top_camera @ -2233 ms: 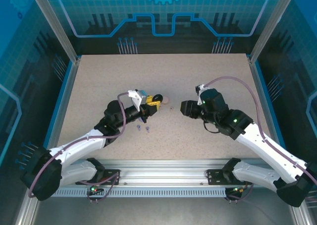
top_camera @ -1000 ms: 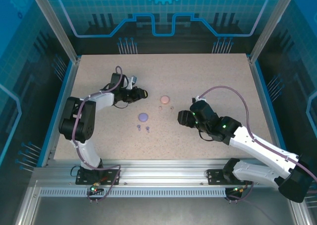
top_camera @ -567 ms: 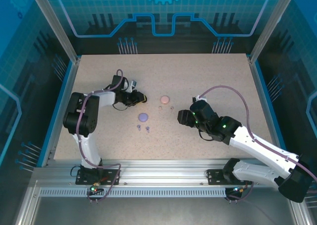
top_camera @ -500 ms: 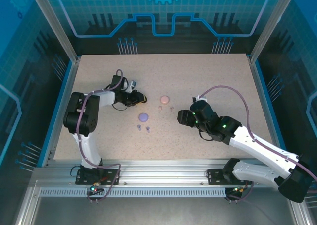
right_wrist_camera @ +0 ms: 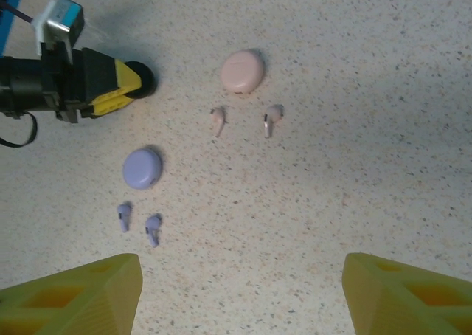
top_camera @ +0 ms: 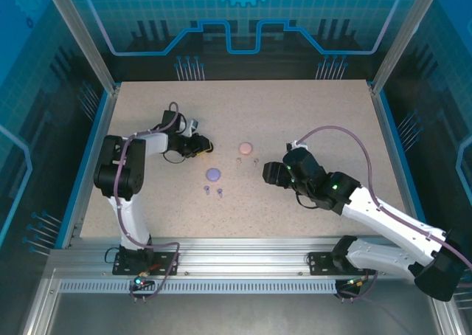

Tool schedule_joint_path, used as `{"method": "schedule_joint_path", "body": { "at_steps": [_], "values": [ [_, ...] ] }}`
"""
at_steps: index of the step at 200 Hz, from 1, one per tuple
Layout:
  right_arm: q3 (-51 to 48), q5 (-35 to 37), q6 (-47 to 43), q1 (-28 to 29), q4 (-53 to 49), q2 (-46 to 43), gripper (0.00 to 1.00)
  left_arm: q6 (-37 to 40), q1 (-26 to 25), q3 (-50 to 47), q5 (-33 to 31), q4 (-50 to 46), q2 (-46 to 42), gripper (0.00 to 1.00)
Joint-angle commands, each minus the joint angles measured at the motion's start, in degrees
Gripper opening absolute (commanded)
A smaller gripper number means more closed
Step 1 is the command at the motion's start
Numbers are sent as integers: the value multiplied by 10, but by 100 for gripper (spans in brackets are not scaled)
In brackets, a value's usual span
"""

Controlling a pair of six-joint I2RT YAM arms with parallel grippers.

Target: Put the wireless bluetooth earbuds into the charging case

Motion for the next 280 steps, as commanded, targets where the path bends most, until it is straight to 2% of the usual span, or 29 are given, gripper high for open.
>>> {"method": "schedule_joint_path", "body": {
  "at_steps": [1, 39, 71, 105, 152, 190, 208, 229, 249, 258, 280],
  "values": [
    [25, 7, -8, 9, -7, 7, 75, 29, 12, 23, 12, -32, 0, 31],
    [40, 9, -13, 20, -13, 23, 77, 46, 19, 28, 5, -45, -8, 44],
    [56, 12, -17, 29, -15, 38, 77, 48, 35, 23, -15, -49, -34, 50],
    [90, 14, -25, 45, -24, 82, 78, 33, 56, 7, -23, -35, -90, 52],
    [175, 18, -56, 80, -35, 208, 78, -17, 65, -33, -24, 26, -201, 53],
    [280, -2, -163, 92, -57, 344, 78, -63, 65, -66, -28, 75, -302, 56],
    [343, 4, -182, 90, -99, 411, 78, -77, 65, -77, -37, 92, -348, 60],
    [409, 3, -137, 86, -145, 483, 78, -90, 65, -90, -48, 108, -400, 68],
    [448, -1, -63, 90, -159, 533, 79, -101, 66, -98, -65, 118, -441, 86],
    [465, 4, -23, 91, -170, 555, 79, -105, 65, -101, -76, 119, -458, 98],
    [487, 17, 74, 91, -181, 588, 80, -126, 65, -111, -108, 128, -494, 99]
  ]
}}
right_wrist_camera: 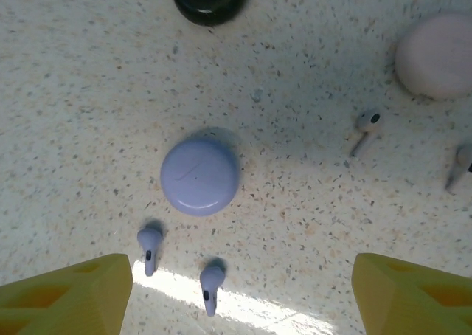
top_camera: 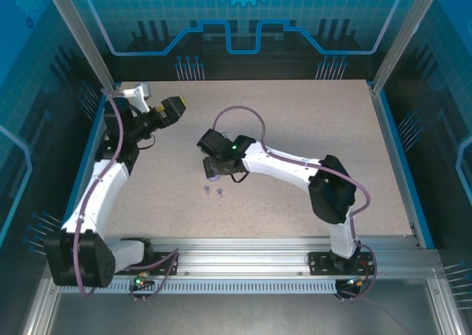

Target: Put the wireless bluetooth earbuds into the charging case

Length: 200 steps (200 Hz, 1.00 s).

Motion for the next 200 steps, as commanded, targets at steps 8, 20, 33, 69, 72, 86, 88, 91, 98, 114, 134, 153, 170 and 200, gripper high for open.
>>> {"method": "schedule_joint_path", "body": {
  "at_steps": [8, 20, 33, 69, 72, 86, 88, 91, 98, 114, 134, 153, 170, 200],
  "values": [
    [34, 18, 157, 4, -47, 38, 80, -37, 1, -22, -57, 29, -50, 99],
    [36, 14, 198, 4, -37, 46, 80, -49, 1, -33, -82, 38, -69, 99],
    [37, 12, 239, 4, -33, 54, 80, -55, 1, -41, -114, 40, -87, 99],
    [41, 3, 302, 5, -23, 72, 80, -83, 2, -41, -198, -13, -115, 99],
    [42, 3, 305, 5, -22, 74, 80, -83, 2, -38, -199, -22, -114, 99],
    [50, -1, 313, 5, -16, 85, 79, -89, 2, -29, -192, -43, -108, 99],
    [53, -1, 312, 5, -17, 87, 79, -89, 2, -29, -189, -44, -108, 99],
    [59, -1, 310, 5, -17, 91, 79, -89, 2, -29, -186, -45, -107, 99],
    [73, -4, 297, 5, -17, 100, 79, -89, 2, -31, -177, -43, -105, 99],
    [119, 5, 267, 6, -49, 126, 79, -81, 2, -31, -170, -47, -105, 99],
    [161, 5, 223, 5, -75, 156, 79, -71, 1, -30, -168, -52, -110, 99],
    [189, 14, 211, 5, -97, 175, 80, -65, 2, -31, -170, -54, -117, 99],
    [201, 17, 172, 6, -88, 186, 80, -56, 2, -30, -172, -58, -121, 99],
    [213, 5, -34, 10, -25, 187, 80, -35, 2, -22, -160, -69, -124, 99]
  ]
}}
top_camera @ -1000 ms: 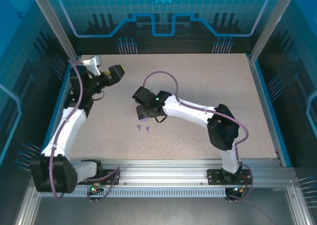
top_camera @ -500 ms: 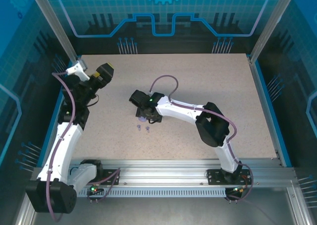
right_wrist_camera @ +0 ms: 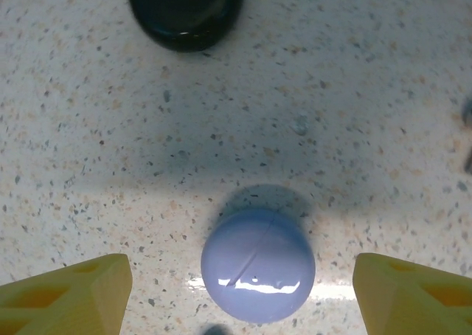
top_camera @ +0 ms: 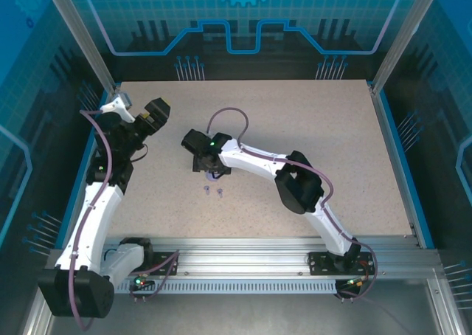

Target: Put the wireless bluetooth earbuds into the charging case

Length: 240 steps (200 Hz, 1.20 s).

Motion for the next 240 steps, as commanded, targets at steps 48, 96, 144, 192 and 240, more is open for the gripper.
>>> {"method": "schedule_joint_path", "body": {
  "at_steps": [48, 96, 144, 192, 240],
  "values": [
    [33, -9, -376, 4, 10, 11, 80, 46, 2, 25, 25, -18, -14, 99],
    [-10, -59, -431, -14, 24, 4, 79, 58, 2, 27, 30, -23, -20, 99],
    [-22, -69, -432, -23, 20, 11, 76, 60, 2, 25, 37, -18, -20, 99],
    [-29, -87, -441, -25, 23, 11, 75, 60, 2, 20, 42, -11, -18, 99],
    [-31, -85, -446, -26, 17, 38, 74, 58, 2, 20, 48, -7, -16, 99]
  ]
}}
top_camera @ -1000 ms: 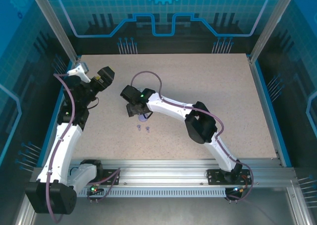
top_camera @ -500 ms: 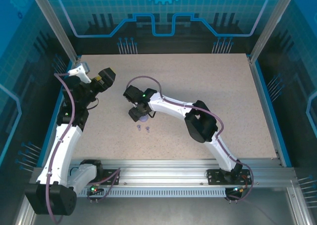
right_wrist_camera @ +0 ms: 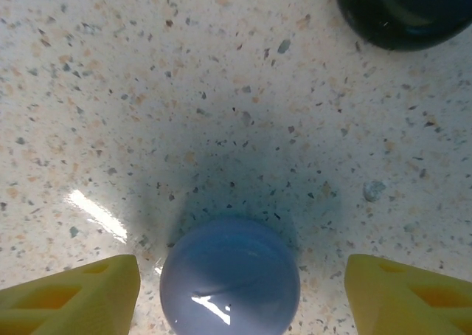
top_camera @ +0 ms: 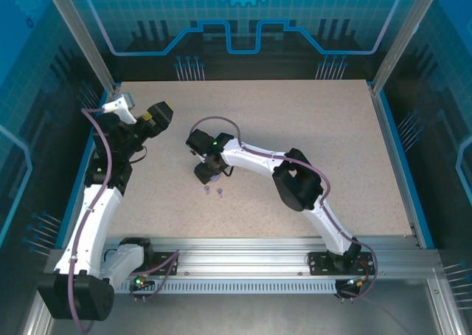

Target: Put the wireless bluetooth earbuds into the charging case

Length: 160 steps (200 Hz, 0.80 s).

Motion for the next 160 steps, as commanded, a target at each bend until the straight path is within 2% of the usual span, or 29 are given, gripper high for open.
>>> {"method": "schedule_joint_path", "body": {
  "at_steps": [1, 56, 160],
  "values": [
    [-6, -9, -13, -5, -10, 21, 74, 8, 1, 16, 15, 7, -6, 99],
    [-7, -8, -11, -7, -11, 32, 71, 8, 1, 16, 16, 7, -6, 99],
    [-27, -6, -7, -12, -13, 19, 58, 9, 1, 13, 22, 11, -2, 99]
  ]
}}
